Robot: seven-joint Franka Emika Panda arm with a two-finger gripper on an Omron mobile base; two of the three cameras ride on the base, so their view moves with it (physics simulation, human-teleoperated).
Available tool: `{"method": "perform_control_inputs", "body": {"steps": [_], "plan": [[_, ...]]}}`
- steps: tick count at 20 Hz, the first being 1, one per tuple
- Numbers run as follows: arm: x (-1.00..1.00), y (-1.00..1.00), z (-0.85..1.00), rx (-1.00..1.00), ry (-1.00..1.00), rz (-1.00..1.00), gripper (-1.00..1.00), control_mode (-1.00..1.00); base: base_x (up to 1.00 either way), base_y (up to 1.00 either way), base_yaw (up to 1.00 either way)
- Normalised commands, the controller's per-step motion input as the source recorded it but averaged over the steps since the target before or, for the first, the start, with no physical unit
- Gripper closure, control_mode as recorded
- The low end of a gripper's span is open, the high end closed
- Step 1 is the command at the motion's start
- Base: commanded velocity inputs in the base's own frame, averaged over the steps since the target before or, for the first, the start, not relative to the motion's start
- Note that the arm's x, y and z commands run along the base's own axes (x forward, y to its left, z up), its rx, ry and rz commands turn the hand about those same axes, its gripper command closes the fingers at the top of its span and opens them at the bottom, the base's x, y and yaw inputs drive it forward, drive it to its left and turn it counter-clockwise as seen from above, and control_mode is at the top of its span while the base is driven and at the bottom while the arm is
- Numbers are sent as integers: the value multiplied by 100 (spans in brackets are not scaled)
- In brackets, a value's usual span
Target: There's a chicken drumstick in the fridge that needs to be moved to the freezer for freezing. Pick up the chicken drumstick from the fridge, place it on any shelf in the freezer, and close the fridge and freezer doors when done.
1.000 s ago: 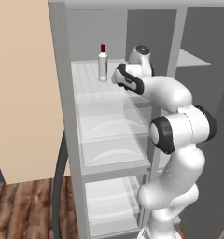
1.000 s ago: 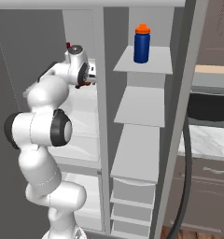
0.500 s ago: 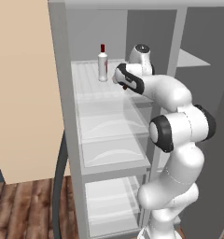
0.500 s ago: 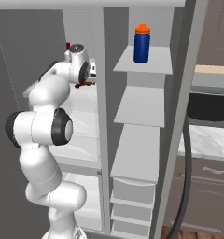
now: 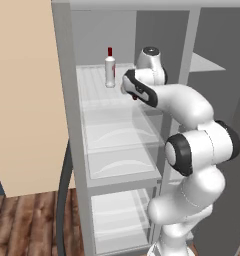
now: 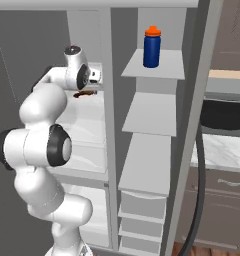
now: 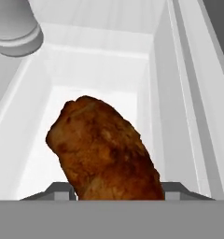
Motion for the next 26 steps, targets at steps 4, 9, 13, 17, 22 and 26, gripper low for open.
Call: {"method": "perform_control_inputs", "body": {"steps": [4,9,13,17,22,26], "plan": [[-100,26,11,-1,0,0,100,-100,0,0,0],[-100,2,-2,5,-3,0,100,-100,0,0,0],[-100,-11,0,2,-14,0,100,-100,0,0,0],[-95,-29,3,1,-19,0,100,-100,0,0,0],[-58,-45,3,0,-9,0,100,-100,0,0,0],[-11,-78,5,0,-6,3,100,-100,0,0,0]]}}
